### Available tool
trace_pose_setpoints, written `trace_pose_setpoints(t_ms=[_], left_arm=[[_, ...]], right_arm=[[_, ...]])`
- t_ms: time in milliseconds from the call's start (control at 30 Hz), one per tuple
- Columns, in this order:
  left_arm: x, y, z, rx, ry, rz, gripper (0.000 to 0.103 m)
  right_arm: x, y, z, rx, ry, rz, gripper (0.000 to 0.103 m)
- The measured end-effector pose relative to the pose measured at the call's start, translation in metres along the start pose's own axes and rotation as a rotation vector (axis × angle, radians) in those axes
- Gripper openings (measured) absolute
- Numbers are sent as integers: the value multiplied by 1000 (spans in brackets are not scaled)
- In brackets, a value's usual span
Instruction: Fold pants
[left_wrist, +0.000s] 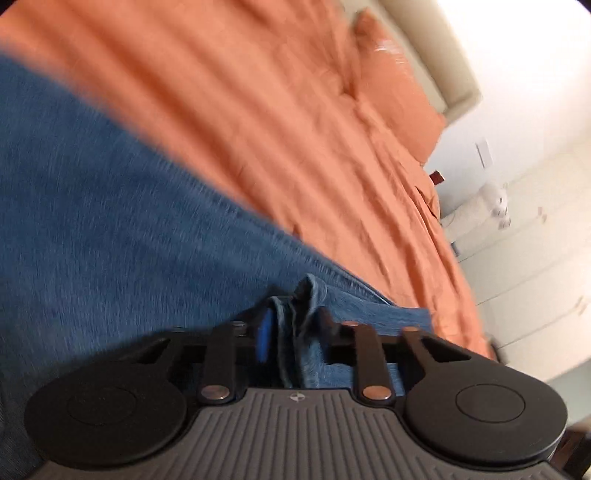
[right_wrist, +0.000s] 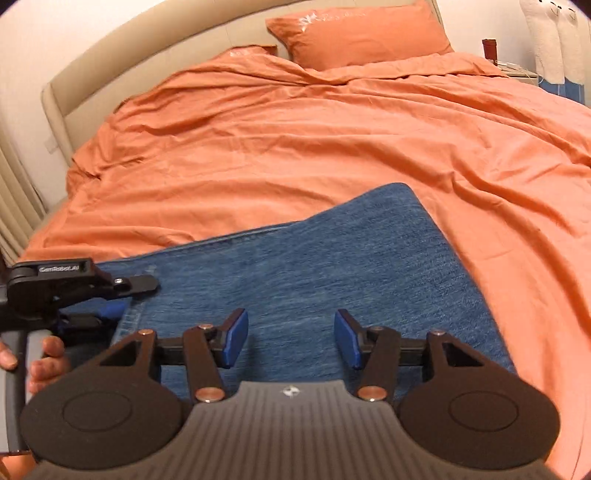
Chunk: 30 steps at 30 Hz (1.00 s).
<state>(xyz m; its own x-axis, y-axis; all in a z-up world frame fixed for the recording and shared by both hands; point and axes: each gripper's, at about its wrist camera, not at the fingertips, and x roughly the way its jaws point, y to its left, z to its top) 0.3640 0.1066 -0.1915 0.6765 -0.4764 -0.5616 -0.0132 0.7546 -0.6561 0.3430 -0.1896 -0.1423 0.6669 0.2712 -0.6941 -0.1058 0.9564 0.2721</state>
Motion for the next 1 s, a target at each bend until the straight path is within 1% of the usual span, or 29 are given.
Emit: trace_pose_setpoints(t_ms=[67,133,200,233,267,300,333,367,433,500,567,633,700,800,833,867,900,933,1000], left_arm=[[-13,-19,-1,108,-55,-29,7],[-30,-48,-6,263,-123,-44,7],[-45,-74,-11,385,-180,-52,6],[-49,-81,-13,421,-198,-41,6],[-48,-85,-13,441,-206,-2,6],[-43,-82,-14,453,-201,45,6],[-36,-74,-14,443,-186,81,6],[-26,-66,-15,423,-164,108,6],[-14,-51,-21,409,-124,155,6],[-4,-46,-25,424,-97,202,6],[0,-42,-26,425,-83,219,7],[3,-40,-26,426,-71,229,7],[5,-39,-27,433,-60,239,7],[12,-40,-25,427,-44,243,9],[11,-42,-24,430,-39,248,11],[8,-45,-23,433,-40,260,16],[4,-48,-20,433,-43,266,18],[-4,-50,-20,436,-53,268,18],[-22,-55,-22,436,-70,265,18]], right_arm=[[1,-5,2,7,10,-21,49],[2,-10,6,18,14,-27,49],[-2,-17,9,24,-5,-42,49],[-6,-20,11,20,-18,-54,49],[-7,-24,13,16,-30,-68,46],[-10,-28,15,10,-40,-90,42],[-10,-31,16,-2,-47,-116,34],[-10,-34,16,-15,-50,-142,28],[-8,-42,18,-31,-55,-186,25],[-3,-49,19,-38,-52,-212,21],[1,-57,18,-31,-29,-232,10],[8,-65,13,-24,12,-244,7],[17,-69,9,-19,45,-240,7],[25,-72,7,-16,66,-239,4],[24,-73,8,-7,63,-238,4],[20,-73,9,5,56,-236,5],[14,-74,10,22,46,-230,6],[3,-75,12,52,28,-206,9],[-24,-79,12,114,-15,-155,10]])
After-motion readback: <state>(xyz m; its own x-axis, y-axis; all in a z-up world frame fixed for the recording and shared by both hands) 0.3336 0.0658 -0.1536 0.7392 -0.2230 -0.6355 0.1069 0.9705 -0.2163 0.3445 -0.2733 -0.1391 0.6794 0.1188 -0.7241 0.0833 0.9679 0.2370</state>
